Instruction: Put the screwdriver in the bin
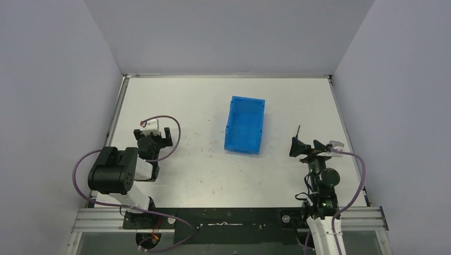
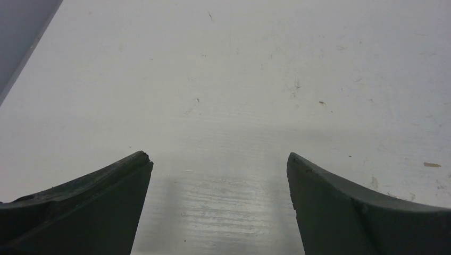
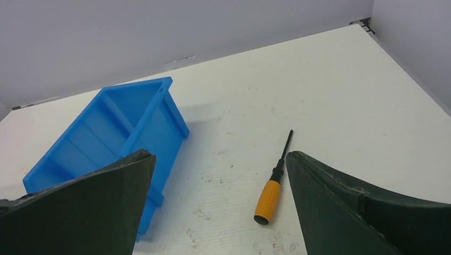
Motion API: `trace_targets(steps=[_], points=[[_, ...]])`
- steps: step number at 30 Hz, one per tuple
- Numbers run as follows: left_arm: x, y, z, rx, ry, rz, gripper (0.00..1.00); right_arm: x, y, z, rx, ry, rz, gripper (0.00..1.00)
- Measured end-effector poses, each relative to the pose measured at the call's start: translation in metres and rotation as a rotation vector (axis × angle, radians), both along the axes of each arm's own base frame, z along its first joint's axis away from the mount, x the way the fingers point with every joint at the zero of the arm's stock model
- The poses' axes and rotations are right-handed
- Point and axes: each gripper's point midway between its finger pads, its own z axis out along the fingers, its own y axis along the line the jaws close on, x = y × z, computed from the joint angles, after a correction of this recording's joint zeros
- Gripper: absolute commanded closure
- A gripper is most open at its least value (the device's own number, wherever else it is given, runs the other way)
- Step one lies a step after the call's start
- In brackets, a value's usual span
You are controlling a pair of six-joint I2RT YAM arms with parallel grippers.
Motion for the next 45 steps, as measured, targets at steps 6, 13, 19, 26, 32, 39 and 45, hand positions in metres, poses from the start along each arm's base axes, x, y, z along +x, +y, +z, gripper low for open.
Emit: trace_targets(steps=[6,13,19,26,32,39,45], points=[[0.0,0.0,0.0,0.0,0.0,0.0,0.03,0.008,-0.003,0.015,0.004,0.081,-0.019,0.0],[0.0,0.0,0.0,0.001,0.0,0.001,0.03,0.061,-0.013,0.034,0.023,0.357,-0.084,0.0],[0.0,0.0,0.0,0.0,0.0,0.001,0.03,0.092,-0.017,-0.058,0.005,0.754,-0.113,0.0],[0.0,0.0,0.0,0.0,0.0,0.001,0.03,0.07,-0.019,-0.131,-0.021,1.019,-0.126,0.11],[0.0,0.0,0.0,0.0,0.0,0.001,0.03,0.064,-0.024,-0.156,-0.051,1.1,-0.139,0.25],[0.0,0.0,0.0,0.0,0.0,0.001,0.03,0.072,-0.032,-0.164,-0.104,1.114,-0.157,0.88],[0.0,0.0,0.0,0.0,0.0,0.001,0.03,0.07,-0.03,-0.16,-0.117,1.125,-0.152,1.0]])
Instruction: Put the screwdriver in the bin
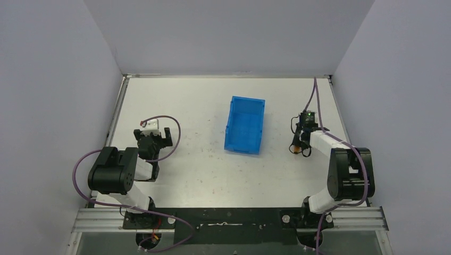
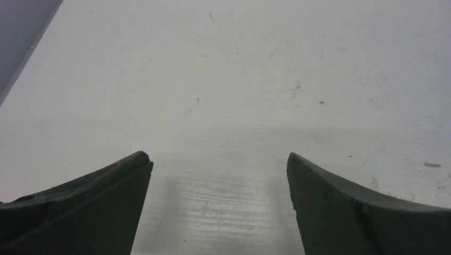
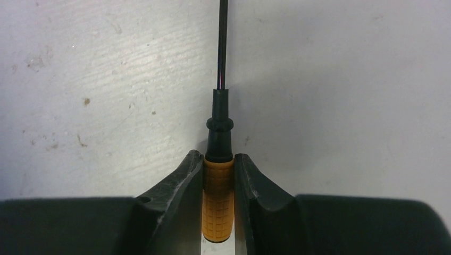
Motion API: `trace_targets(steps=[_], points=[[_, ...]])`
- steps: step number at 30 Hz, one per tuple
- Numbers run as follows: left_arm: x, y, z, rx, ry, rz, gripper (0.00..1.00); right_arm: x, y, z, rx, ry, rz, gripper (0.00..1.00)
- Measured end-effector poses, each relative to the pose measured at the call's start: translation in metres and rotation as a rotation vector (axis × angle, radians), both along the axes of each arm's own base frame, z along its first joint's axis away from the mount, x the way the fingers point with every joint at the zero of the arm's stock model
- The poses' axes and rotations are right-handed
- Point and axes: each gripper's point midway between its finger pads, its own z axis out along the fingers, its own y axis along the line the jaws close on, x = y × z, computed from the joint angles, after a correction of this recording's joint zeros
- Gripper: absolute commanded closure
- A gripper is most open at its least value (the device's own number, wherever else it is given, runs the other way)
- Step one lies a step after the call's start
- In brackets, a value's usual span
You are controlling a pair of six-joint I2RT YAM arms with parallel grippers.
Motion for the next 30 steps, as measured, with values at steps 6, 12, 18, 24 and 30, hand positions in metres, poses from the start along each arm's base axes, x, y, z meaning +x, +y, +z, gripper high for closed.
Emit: trace_targets(steps=[6,12,18,24,30], points=[[0.0,0.0,0.0,0.0,0.0,0.0,0.03,0.003,0.018,0.063,-0.044,-0.072,0.053,1.0],[0.0,0.0,0.0,0.0,0.0,0.0,0.03,0.031,0.055,0.199,-0.036,-0.386,0.111,1.0],[0.0,0.0,0.0,0.0,0.0,0.0,0.03,0.022,0.142,0.287,0.057,-0.598,0.27,1.0],[0.0,0.0,0.0,0.0,0.0,0.0,0.03,0.023,0.217,0.264,0.093,-0.548,0.412,1.0],[0.0,0.0,0.0,0.0,0.0,0.0,0.03,0.043,0.242,0.165,0.041,-0.338,0.446,1.0]])
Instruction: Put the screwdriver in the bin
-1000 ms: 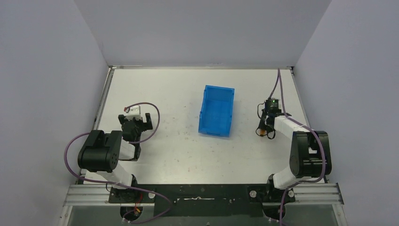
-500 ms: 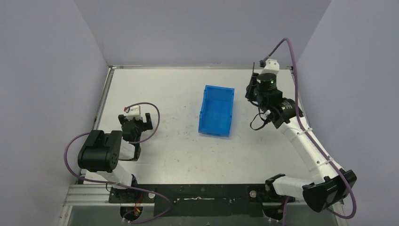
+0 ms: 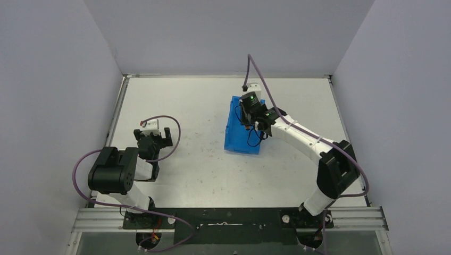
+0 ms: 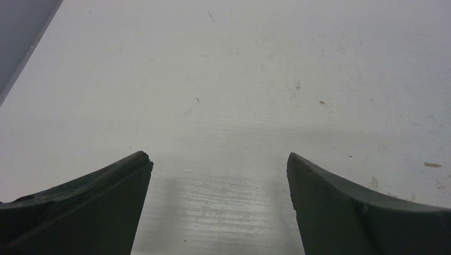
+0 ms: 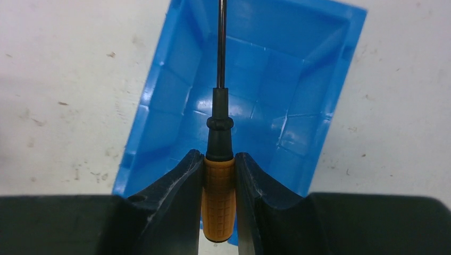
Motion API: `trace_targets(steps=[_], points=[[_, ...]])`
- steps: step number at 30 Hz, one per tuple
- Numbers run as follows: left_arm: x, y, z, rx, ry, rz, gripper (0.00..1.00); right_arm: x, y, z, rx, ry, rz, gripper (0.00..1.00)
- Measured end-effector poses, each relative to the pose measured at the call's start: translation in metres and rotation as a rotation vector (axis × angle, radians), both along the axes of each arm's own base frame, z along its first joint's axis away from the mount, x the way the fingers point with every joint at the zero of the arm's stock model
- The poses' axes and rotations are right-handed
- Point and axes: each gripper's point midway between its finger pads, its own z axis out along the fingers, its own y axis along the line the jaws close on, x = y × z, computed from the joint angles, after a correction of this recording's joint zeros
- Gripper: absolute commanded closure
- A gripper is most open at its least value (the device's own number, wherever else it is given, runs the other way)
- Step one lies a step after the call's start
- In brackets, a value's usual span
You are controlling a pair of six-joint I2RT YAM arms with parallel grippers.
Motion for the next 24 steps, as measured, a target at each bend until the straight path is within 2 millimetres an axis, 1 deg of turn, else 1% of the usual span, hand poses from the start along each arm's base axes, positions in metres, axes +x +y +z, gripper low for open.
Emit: trace_targets(steps=[5,11,14,16,18,19,24], points=[[0.0,0.0,0.0,0.0,0.0,0.0,0.03,-0.003,0.005,-0.074,-0.074,0.146,0.016,1.0],[0.0,0.0,0.0,0.0,0.0,0.0,0.03,-0.002,0.009,-0.128,-0.104,0.246,0.028,1.0],[0.0,0.0,0.0,0.0,0.0,0.0,0.03,-0.003,0.007,-0.15,-0.121,0.291,0.023,0.87],[0.0,0.0,0.0,0.0,0.0,0.0,0.03,-0.003,0.007,-0.159,-0.12,0.308,0.015,0.76],[0.0,0.0,0.0,0.0,0.0,0.0,0.03,0.001,0.009,-0.156,-0.106,0.296,0.012,0.67],[0.0,0.0,0.0,0.0,0.0,0.0,0.03,0.003,0.009,-0.155,-0.099,0.29,0.01,0.64],[0.0,0.0,0.0,0.0,0.0,0.0,0.03,0.004,0.009,-0.153,-0.096,0.286,0.006,0.54]])
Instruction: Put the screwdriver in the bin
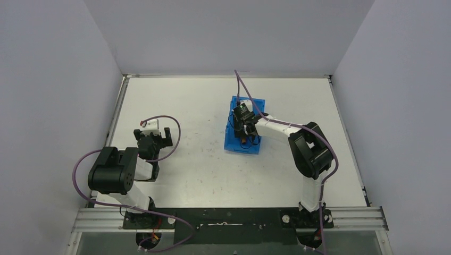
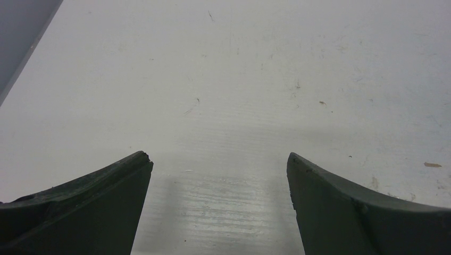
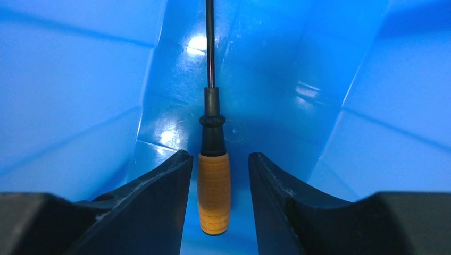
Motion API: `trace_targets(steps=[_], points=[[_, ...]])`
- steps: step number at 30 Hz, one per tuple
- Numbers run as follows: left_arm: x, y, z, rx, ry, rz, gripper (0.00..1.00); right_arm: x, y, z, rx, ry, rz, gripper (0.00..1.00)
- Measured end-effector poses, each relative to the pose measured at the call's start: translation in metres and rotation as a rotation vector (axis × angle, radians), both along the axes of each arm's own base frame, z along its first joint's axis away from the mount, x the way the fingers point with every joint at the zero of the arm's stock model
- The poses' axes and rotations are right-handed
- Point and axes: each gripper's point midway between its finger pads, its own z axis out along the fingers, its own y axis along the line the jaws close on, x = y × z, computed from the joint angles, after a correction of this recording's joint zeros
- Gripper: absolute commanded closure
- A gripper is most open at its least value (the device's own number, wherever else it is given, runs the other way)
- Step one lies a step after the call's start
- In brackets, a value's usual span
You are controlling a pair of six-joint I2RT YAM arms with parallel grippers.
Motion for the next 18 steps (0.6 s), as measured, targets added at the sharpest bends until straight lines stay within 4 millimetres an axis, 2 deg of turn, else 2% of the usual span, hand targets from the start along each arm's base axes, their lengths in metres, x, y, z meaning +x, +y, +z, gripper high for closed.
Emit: trace_targets(steps=[3,6,7,10,12,15,18], points=[[0.0,0.0,0.0,0.0,0.0,0.0,0.03,0.001,0.0,0.008,0.003,-0.012,-0.001,0.49],[0.0,0.0,0.0,0.0,0.0,0.0,0.03,0.005,0.0,0.03,0.016,-0.051,-0.002,0.41],[0.0,0.0,0.0,0.0,0.0,0.0,0.03,0.007,0.0,0.041,0.025,-0.073,-0.004,0.35],[0.0,0.0,0.0,0.0,0.0,0.0,0.03,0.012,-0.004,0.081,0.058,-0.159,-0.008,0.11],[0.0,0.0,0.0,0.0,0.0,0.0,0.03,0.015,-0.008,0.109,0.08,-0.227,-0.01,0.01],[0.0,0.0,0.0,0.0,0.0,0.0,0.03,0.016,-0.027,0.15,0.115,-0.347,-0.034,0.0],[0.0,0.0,0.0,0.0,0.0,0.0,0.03,0.014,-0.064,0.168,0.136,-0.428,-0.1,0.0]])
